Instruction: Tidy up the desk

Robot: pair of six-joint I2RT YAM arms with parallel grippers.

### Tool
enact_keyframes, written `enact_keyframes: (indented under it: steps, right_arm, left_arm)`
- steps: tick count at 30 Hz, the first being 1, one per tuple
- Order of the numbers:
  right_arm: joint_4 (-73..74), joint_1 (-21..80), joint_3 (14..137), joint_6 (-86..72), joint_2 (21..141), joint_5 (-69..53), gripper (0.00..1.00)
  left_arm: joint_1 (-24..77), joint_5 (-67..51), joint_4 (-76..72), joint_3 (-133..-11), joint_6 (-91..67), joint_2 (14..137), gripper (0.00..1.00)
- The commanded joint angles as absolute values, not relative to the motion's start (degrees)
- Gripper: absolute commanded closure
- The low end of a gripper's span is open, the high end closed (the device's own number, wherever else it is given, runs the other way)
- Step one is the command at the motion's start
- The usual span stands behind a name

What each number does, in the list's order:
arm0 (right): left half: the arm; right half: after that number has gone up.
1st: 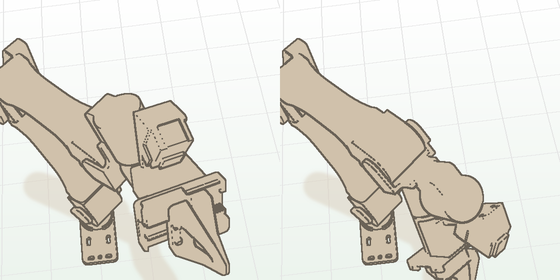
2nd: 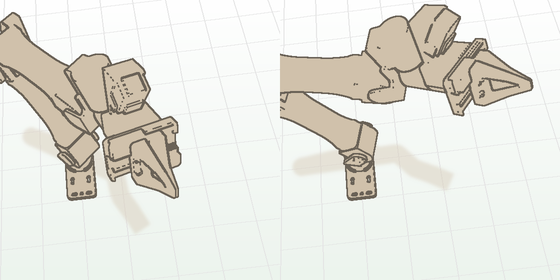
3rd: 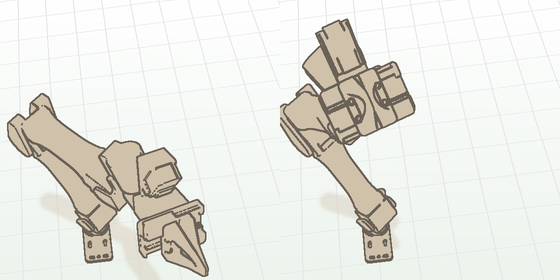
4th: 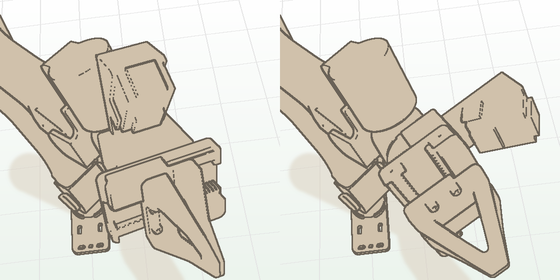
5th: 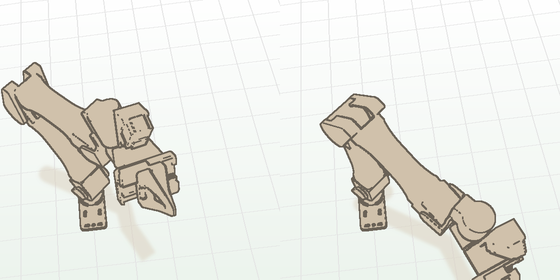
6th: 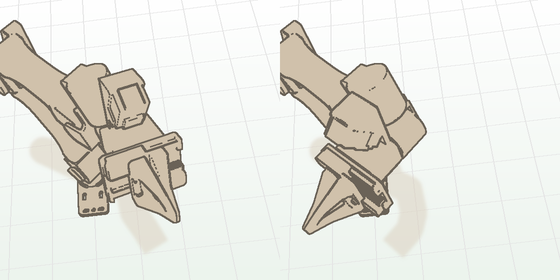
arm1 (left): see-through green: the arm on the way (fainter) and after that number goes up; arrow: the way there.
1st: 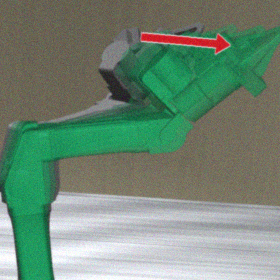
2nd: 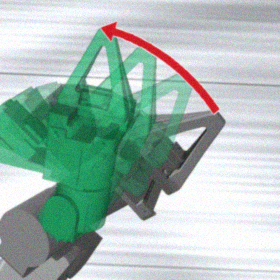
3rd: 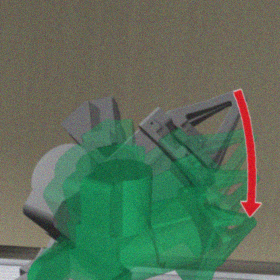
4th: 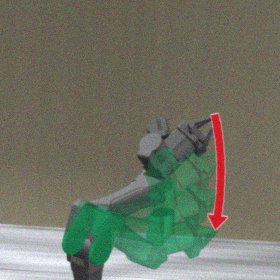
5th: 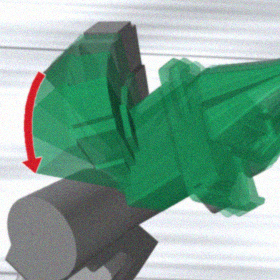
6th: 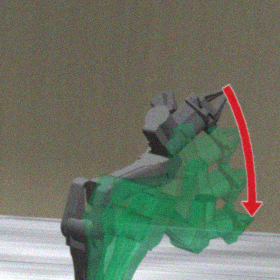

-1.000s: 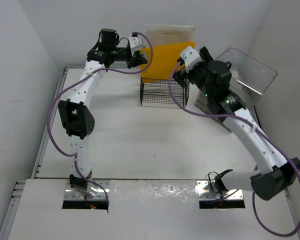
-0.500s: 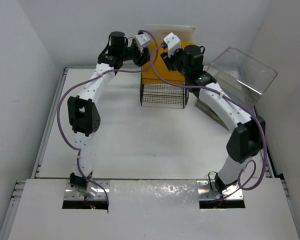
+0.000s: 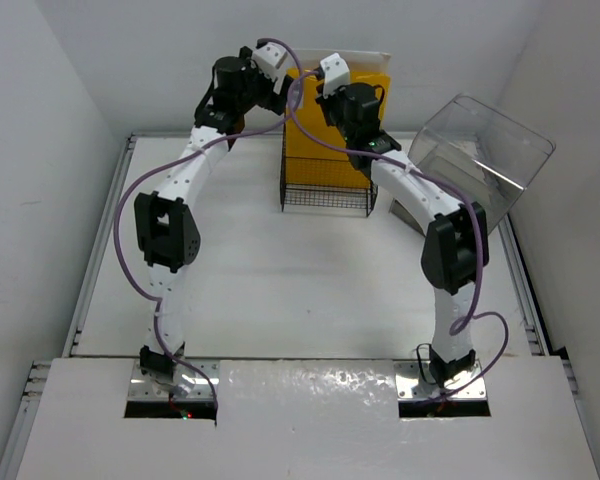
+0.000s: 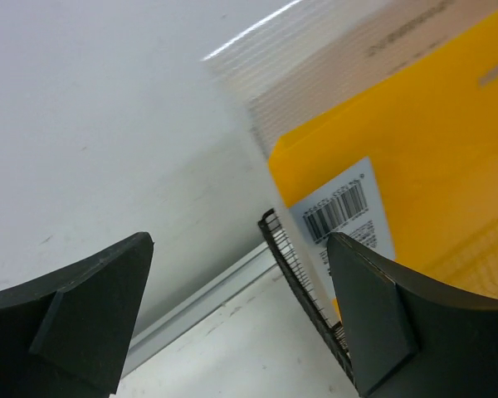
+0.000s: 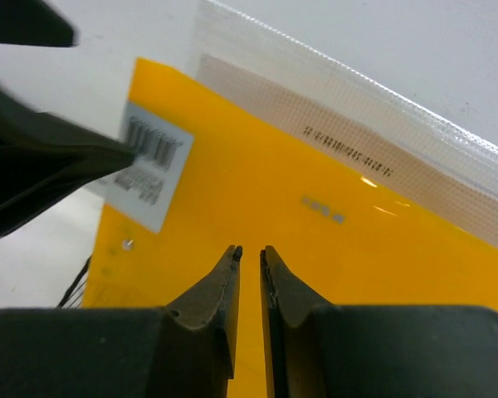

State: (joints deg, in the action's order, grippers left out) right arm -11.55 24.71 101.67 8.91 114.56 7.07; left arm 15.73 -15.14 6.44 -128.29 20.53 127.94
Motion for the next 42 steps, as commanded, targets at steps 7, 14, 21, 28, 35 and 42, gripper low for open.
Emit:
enact_keyframes:
  steps: [7,14,21,28,35,42]
  right_arm:
    - [-13.53,24.17,106.36,7.65,117.78,11.34,0.86]
    - [-13.36,24.17,98.45,7.91,109.54,4.14,0.71]
    - [-7.93,24.08,83.18,5.55,92.57,-0.17,0.15]
    - [3.42,24.17,57.87,-3.85,70.16,-1.85,0.01]
    - [5.18,24.17,29.49,-10.55,51.08,8.95,0.01]
    - [3.61,24.17,15.48,-18.01,40.79,20.46,0.01]
  left_arm:
    - [15.73,-12.65,7.9,-127.8,20.04,120.42,0.04]
    - [15.82,-12.93,14.93,-126.3,20.21,113.92,0.01]
    - [15.82,2.17,24.07,-123.68,19.6,102.78,0.0]
    - [14.77,4.57,28.74,-92.76,20.04,84.22,0.0]
    - [9.59,0.27,27.16,-63.49,23.72,67.44,0.0]
    - [8.53,5.0,17.43,-38.78,30.23,57.57,0.01]
